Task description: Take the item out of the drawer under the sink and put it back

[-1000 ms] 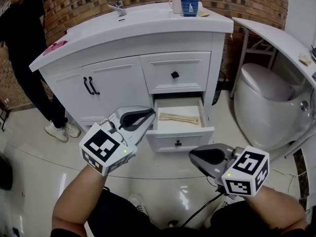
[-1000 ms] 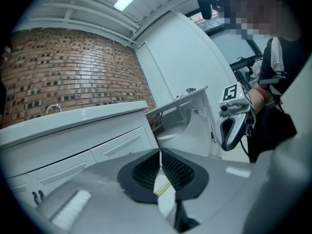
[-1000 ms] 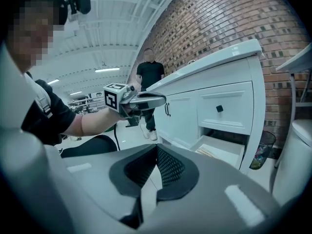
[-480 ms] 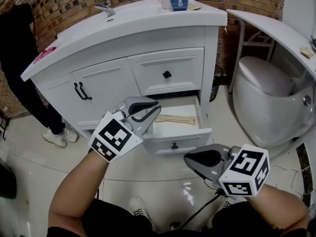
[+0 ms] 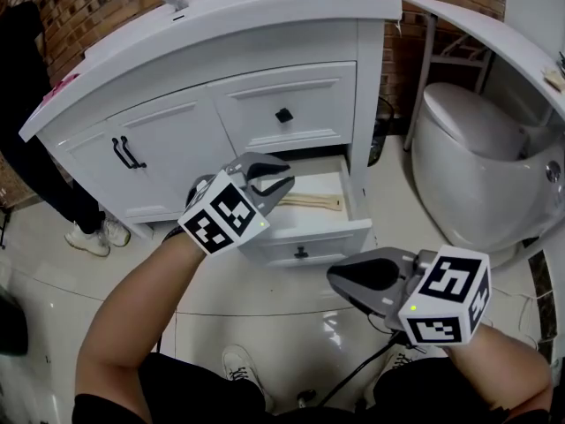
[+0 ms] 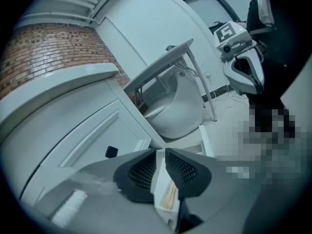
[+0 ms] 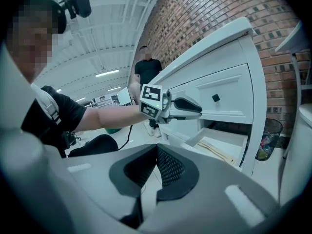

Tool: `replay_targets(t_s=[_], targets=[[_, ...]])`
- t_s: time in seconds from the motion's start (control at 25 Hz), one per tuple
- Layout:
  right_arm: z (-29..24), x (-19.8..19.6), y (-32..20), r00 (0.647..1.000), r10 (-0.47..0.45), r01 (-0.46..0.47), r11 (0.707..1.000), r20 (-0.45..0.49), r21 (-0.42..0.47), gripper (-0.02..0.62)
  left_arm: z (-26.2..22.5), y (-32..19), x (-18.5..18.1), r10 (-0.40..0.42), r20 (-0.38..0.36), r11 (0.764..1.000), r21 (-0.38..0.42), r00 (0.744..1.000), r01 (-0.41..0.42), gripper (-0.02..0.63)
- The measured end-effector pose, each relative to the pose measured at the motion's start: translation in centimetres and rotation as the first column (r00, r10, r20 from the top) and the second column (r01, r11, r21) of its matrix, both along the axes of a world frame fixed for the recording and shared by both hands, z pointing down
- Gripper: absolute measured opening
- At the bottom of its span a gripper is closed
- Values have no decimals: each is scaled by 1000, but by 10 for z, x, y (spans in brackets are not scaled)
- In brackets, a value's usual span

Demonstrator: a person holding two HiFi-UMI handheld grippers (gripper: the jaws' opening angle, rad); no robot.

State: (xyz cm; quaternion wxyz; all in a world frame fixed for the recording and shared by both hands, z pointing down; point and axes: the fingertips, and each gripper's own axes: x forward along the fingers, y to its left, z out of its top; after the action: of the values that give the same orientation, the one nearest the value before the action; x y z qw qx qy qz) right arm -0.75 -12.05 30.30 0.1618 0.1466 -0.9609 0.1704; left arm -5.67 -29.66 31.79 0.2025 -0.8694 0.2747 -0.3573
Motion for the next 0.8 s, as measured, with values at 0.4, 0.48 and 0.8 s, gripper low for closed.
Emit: replay_targets(t_s=[0.4, 0.48, 0.8], targets=[[0, 6, -8, 1000, 2, -2, 1000, 8, 0, 8, 69, -40, 15, 50, 152, 996, -76, 987, -39, 85], [-1, 6, -10, 1000, 1, -1, 1000, 9, 6, 8, 84, -48, 16, 60, 189, 995, -92, 980, -43, 94], [6, 7, -16, 1000, -5, 5, 1000, 5, -15, 8, 149, -71, 8, 56, 287, 977, -211, 956, 6, 103]])
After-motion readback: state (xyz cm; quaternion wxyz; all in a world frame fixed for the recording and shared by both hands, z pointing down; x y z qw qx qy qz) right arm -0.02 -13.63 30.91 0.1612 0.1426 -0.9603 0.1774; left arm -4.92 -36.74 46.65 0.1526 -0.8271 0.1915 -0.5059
